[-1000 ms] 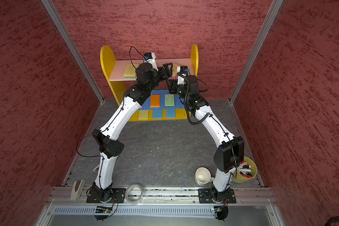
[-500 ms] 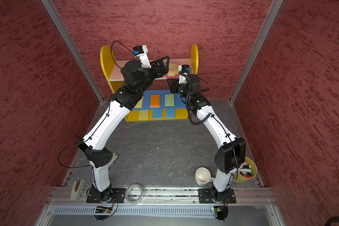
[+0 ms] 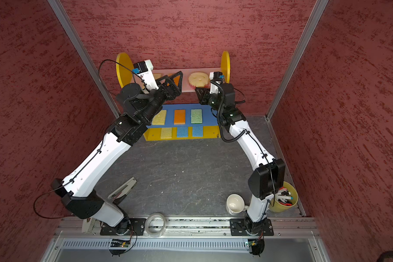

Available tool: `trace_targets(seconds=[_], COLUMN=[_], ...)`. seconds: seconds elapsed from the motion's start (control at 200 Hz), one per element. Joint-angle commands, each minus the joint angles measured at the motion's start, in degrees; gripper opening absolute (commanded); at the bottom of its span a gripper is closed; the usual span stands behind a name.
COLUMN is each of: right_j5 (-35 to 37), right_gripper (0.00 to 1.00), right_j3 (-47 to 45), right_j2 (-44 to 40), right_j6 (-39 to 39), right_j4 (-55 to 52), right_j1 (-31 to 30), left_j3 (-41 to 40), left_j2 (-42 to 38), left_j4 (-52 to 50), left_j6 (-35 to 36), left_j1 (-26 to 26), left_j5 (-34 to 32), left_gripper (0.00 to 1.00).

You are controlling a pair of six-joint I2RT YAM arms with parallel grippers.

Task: Arrange cleaning sponges on a shelf
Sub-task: Move the cleaning sponge to the shelf.

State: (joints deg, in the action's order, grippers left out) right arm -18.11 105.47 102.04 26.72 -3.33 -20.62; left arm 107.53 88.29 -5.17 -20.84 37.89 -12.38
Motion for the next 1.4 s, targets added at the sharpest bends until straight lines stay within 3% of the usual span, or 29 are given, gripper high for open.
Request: trace_targets(seconds=[0.0, 0.271, 0.411, 0.486, 1.398], right_j5=[-2.2, 0.2, 0.0, -0.2, -0.7], right_gripper=[0.25, 0.25, 0.13, 0.0, 0.0], right_j3=[-0.7, -7.7, -5.0, -3.4, 7.6], right_j2=[-1.8, -11.8, -8.2, -5.9, 4.9], right_j6=[1.4, -0.8, -0.3, 0.5, 1.6], right_j4=[0.3, -2.5, -4.1, -4.1, -3.7], right_j1=[0.2, 0.2, 0.3, 0.2, 0.2], left_j3=[-2.9, -17.6, -21.8, -23.1, -31.6], left_j2=[-3.3, -16.6, -20.6, -21.9, -28.7], left_j4=[1.4, 0.6, -0.7, -1.3, -10.7], left_j6=[2.2, 3.3, 3.6, 3.6, -4.0], left_j1=[0.0, -0.1, -0.6, -1.0, -11.6], left_j5=[-2.4, -8.7, -11.0, -11.7, -8.2], left_gripper=[0.84, 0.86, 0.86, 0.85, 0.85])
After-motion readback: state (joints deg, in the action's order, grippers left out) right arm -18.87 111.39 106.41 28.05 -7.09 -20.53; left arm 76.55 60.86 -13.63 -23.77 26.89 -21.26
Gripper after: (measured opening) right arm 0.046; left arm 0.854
